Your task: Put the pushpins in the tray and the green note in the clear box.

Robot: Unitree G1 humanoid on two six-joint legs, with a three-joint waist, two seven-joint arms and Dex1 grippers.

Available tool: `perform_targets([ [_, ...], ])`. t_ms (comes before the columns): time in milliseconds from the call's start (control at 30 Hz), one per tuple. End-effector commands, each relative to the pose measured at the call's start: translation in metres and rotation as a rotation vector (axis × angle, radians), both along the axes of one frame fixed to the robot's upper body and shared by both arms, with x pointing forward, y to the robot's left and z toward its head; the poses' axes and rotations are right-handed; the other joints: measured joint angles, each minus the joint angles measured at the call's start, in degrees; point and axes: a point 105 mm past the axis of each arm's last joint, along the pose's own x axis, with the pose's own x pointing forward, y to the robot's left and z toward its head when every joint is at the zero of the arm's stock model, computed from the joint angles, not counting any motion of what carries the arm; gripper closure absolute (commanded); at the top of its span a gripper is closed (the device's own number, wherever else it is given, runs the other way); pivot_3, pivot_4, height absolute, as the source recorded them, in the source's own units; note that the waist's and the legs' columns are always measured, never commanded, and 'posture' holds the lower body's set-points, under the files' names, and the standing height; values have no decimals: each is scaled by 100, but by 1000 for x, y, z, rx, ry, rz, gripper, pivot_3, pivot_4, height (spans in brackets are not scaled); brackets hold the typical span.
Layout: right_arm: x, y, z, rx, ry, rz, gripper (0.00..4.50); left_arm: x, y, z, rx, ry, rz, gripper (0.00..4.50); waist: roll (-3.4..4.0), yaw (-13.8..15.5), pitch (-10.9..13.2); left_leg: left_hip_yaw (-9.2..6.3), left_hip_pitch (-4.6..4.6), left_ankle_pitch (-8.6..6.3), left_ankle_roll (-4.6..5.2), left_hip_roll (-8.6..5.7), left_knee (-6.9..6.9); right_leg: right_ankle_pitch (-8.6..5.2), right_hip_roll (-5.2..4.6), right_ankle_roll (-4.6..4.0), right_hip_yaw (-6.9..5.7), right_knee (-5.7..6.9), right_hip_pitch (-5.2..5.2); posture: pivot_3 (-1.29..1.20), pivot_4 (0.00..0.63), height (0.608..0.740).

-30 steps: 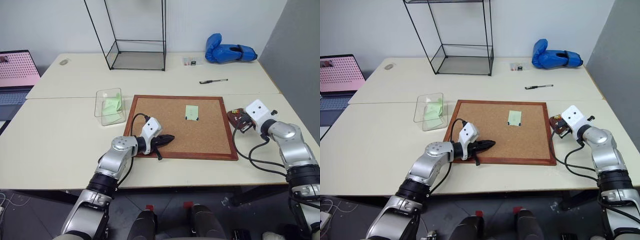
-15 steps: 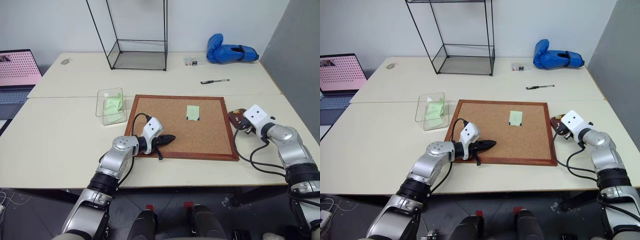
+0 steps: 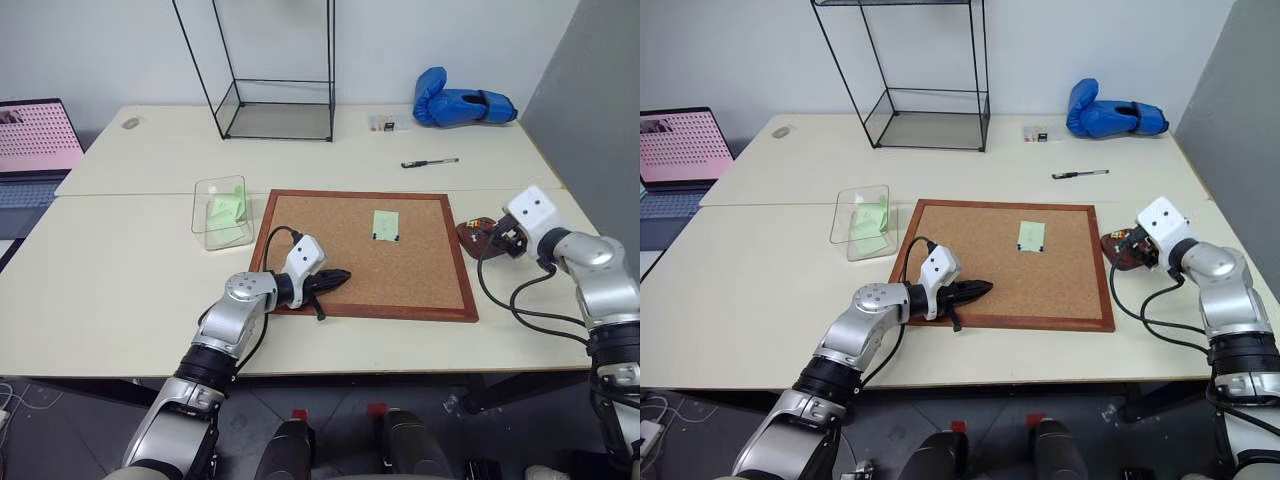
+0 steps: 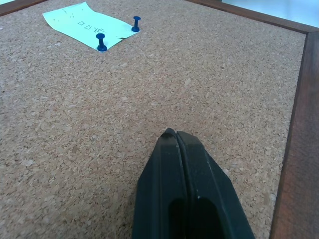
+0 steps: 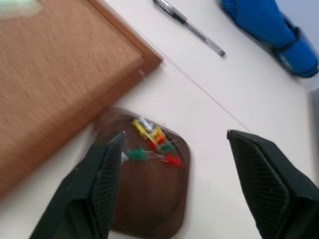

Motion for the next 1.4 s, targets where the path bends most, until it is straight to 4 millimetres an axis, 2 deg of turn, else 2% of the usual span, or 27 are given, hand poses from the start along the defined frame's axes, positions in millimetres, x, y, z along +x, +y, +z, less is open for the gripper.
perform_targets([
  [33,-6,44,1,201,-1,108,1026,-4,15,-30,84,90,49,4500,-2,4,-1,-2,1,0,0,0,0,0,0,0,-2,0,0,0,150,740],
  [167,-3,79,-13,326,-6,146,1026,-4,15,-30,88,89,48,4500,-1,9,-1,-4,-2,0,0,-1,0,0,0,0,-3,-3,0,0,150,740],
  [267,3,93,-24,349,-5,142,1026,-4,15,-30,89,88,47,4500,0,11,-1,-5,-2,0,0,-2,0,0,-1,0,-3,-2,-2,0,150,740],
  [467,13,102,-42,362,15,114,1026,-4,18,-30,93,88,51,4500,1,-1,-2,-4,0,0,0,-2,-1,0,-1,0,-4,-1,-2,0,150,740],
  [667,24,108,-49,372,16,95,1026,-6,18,-31,95,89,50,4500,1,-9,-2,-3,1,0,0,-1,-1,0,0,-1,-2,1,-2,0,150,740],
  [700,26,109,-50,372,17,91,1402,-6,18,-31,95,89,50,4500,1,-11,-2,-3,1,0,0,-1,-1,0,0,-1,-2,1,-2,0,150,740],
  [767,29,109,-52,363,16,76,1651,-6,18,-31,97,88,49,4500,2,-17,-3,-3,2,0,0,0,-1,0,0,-1,-3,1,-2,0,150,740],
  [933,32,110,-51,384,14,83,2681,-6,18,-31,97,87,50,4500,2,-20,-3,-3,2,0,1,-1,-2,0,0,-1,-2,1,-2,0,150,740],
  [1000,31,110,-52,375,17,93,3250,-7,18,-31,98,89,50,4500,2,-22,-3,-3,2,0,0,-1,-2,0,0,-1,-3,1,-2,0,150,740],
  [1233,28,111,-50,368,8,117,4494,-7,18,-32,103,89,47,4500,2,-42,-3,-4,2,0,1,-1,-3,0,0,-1,-3,1,-2,0,150,740],
  [1400,24,118,-35,417,-32,162,4494,-6,18,-32,109,90,49,4500,2,-47,-3,-5,1,0,0,-1,-3,0,0,-1,-3,1,-2,0,150,740],
])
